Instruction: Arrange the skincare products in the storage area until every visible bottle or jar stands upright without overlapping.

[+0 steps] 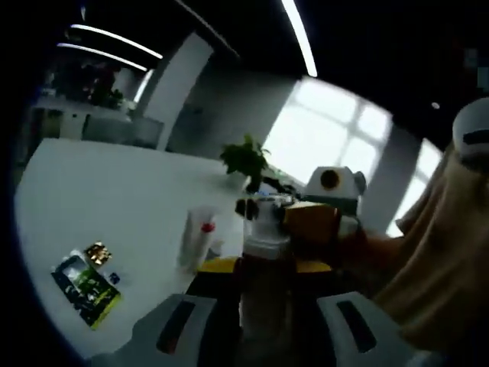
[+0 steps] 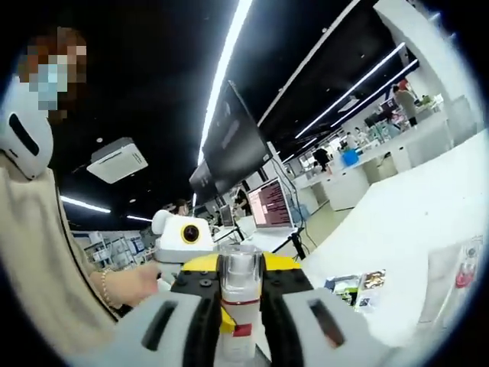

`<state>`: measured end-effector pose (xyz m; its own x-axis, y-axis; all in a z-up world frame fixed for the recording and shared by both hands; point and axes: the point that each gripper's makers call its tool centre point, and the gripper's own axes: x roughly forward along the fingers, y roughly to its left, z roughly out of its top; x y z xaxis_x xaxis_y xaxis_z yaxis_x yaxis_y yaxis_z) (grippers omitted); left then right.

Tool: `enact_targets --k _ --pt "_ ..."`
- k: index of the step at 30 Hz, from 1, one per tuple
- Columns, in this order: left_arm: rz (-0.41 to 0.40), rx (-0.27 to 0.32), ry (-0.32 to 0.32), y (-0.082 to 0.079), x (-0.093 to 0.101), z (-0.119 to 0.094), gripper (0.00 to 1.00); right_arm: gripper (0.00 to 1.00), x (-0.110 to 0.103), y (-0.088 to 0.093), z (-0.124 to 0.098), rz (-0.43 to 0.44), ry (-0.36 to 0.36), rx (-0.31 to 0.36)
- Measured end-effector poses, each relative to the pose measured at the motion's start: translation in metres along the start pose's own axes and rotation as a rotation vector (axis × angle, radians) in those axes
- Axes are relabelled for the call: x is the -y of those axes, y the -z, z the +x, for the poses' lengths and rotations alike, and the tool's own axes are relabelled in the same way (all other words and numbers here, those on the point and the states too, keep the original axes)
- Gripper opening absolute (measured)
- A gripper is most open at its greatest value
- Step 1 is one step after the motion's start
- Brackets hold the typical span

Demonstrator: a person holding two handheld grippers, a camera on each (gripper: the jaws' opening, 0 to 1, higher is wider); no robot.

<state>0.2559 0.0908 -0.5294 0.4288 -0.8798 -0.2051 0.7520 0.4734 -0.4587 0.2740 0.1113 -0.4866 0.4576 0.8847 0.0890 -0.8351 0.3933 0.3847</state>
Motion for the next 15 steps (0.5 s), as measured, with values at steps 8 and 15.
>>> enact_targets --k 8,15 --pt "0.139 -0.014 -0.294 -0.005 -0.023 -0.002 0.20 0.17 0.015 0.002 0.013 -0.096 0.167 -0.036" --pt "0.220 -0.040 -0.475 -0.005 -0.036 -0.008 0.19 0.18 0.021 0.005 0.019 -0.051 0.235 -0.010"
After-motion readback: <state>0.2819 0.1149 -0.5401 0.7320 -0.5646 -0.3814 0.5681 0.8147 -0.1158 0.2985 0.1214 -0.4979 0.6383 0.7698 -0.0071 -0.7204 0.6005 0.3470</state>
